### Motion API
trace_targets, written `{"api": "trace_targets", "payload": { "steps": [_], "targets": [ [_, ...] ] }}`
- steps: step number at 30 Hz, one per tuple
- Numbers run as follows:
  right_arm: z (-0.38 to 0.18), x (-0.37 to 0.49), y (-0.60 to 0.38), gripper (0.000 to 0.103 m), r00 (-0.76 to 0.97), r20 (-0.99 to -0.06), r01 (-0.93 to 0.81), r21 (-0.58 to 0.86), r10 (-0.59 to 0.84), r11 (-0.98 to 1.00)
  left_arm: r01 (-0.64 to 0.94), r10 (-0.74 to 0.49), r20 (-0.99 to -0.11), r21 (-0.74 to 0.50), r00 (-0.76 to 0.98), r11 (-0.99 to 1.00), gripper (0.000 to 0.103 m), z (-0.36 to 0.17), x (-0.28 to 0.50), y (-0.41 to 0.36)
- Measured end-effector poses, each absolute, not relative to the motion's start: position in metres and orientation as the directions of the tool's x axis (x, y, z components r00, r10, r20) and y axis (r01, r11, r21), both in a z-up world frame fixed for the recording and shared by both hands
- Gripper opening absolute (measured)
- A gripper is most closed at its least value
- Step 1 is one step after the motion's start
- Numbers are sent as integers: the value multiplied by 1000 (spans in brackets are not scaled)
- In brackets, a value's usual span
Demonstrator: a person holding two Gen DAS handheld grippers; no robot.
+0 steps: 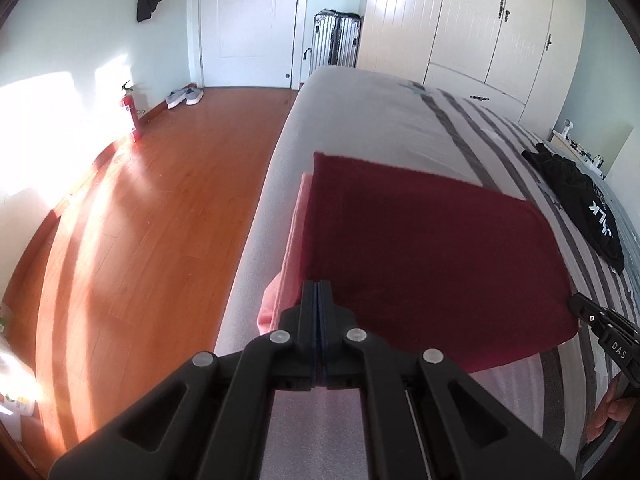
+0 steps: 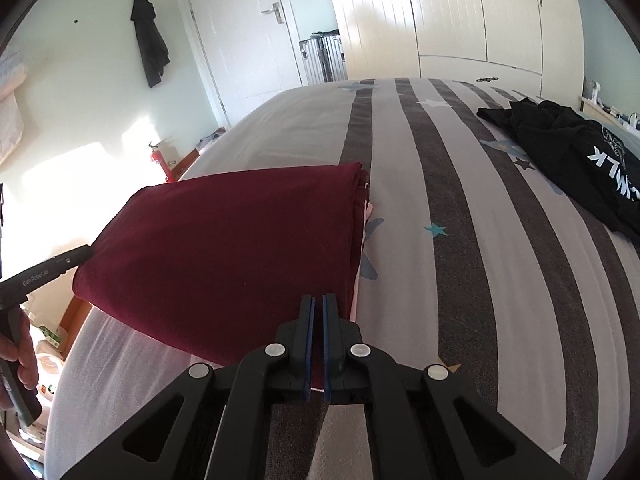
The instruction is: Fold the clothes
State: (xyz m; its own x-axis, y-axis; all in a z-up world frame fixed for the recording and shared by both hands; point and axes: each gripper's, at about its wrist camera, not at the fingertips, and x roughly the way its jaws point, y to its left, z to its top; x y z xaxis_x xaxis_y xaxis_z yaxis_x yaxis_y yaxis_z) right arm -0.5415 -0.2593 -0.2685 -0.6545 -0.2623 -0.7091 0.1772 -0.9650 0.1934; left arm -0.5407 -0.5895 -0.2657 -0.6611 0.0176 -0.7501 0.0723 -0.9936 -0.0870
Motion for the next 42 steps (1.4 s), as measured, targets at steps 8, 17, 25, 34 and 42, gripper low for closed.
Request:
{"api": "trace_targets", "payload": {
  "steps": [8,17,25,34,42],
  "targets": [
    [-274,-546,-243,16,-644,-727,160,180,-241,-971,77,-5,-767,-58,-641,-995,2,-271,-545,-593],
    [-226,-520,-188,16,-685,-698,124,170,-208,-978,69,-13,-727,-48,-687,-996,2,-217,-493,-569],
    [-184,-426,-172,18,-662,-702,248,124,-262,-961,46,-6,-696,-39,-718,-998,41,-169,-368,-481],
    [-159,-311,-129,65,-631,-686,336,181,-363,-924,176,-80,-654,-82,-752,-981,80,-122,-233,-382],
    [-140,-245,-82,92,-651,-643,405,155,-403,-901,244,-130,-588,-119,-798,-962,98,-113,-151,-314]
  ]
}}
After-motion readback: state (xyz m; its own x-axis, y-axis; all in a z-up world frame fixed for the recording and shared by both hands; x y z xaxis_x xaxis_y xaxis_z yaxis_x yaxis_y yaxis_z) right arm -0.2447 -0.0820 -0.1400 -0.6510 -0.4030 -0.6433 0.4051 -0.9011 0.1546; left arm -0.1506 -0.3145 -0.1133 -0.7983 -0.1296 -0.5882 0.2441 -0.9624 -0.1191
